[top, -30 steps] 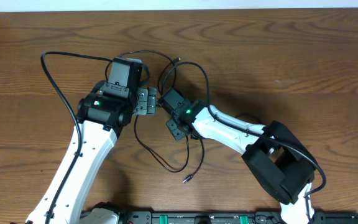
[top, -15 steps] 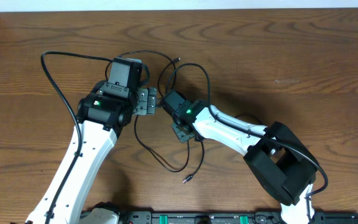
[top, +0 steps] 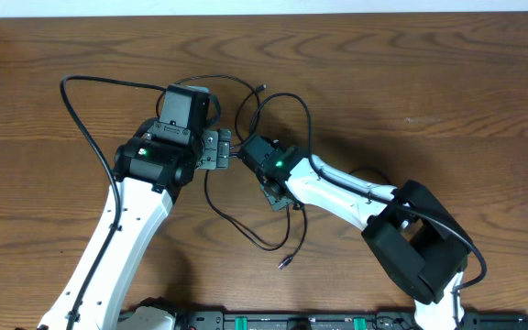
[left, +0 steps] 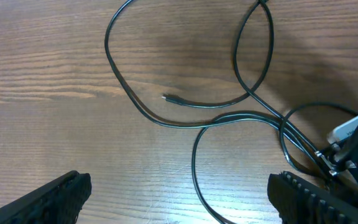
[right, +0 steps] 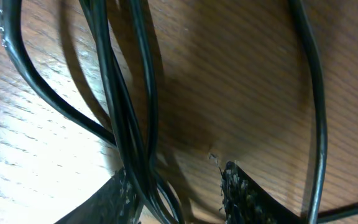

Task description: Untangle cables

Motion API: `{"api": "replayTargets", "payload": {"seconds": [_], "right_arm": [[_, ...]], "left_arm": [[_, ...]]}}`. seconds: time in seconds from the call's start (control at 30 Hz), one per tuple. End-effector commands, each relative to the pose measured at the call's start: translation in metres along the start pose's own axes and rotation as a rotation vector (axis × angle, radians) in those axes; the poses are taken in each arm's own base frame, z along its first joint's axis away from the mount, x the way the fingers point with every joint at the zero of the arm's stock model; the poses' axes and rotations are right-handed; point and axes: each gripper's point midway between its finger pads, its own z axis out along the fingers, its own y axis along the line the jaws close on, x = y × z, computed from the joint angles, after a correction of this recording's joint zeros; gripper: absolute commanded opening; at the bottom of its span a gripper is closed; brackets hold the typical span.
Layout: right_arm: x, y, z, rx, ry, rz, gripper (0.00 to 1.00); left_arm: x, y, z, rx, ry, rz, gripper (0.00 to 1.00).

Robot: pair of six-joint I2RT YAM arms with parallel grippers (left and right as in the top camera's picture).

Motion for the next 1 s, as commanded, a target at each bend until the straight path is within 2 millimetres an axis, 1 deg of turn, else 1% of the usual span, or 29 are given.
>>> {"api": "replayTargets", "payload": {"seconds": [0.0,0.2,0.47,0.6,0.73,0.8,0.9,0.97], "right_arm": [[-0.010,-0.009,-0.020,0.008,-0.054,0.037,0.40],[-0.014,-0.011,-0.037,-0.005,-0.089,0.045,0.41],[-0.017,-0.011,-0.039,-0.009,-0.102,0.049,0.41],[-0.028,-0.001,-0.041,-0.059,-0.140,0.056,0.40],[-0.046,0.004,-0.044,-0.083,-0.215,0.054,0.44],[-0.054,0.000,-0.046,-0.065,-0.250,0.059,0.44],[-0.062,-0.018,-0.046,0.016,-0.288,0.083,0.45],[-0.064,-0.030,-0.046,0.062,-0.297,0.099,0.45]], "left_arm": [[-0.001,0.002,0.002,-0.014,0.004,-0.006,0.96],[-0.001,0.002,0.002,-0.014,0.004,-0.006,0.96],[-0.001,0.002,0.002,-0.014,0.004,-0.006,0.96],[-0.001,0.002,0.002,-0.015,0.004,-0.006,0.96],[-0.001,0.002,0.002,-0.015,0.004,-0.006,0.96],[-0.001,0.002,0.002,-0.015,0.004,-0.006,0.96],[-0.001,0.003,0.002,-0.015,0.004,-0.006,0.96],[-0.001,0.003,0.002,-0.015,0.004,-0.006,0.96]]}}
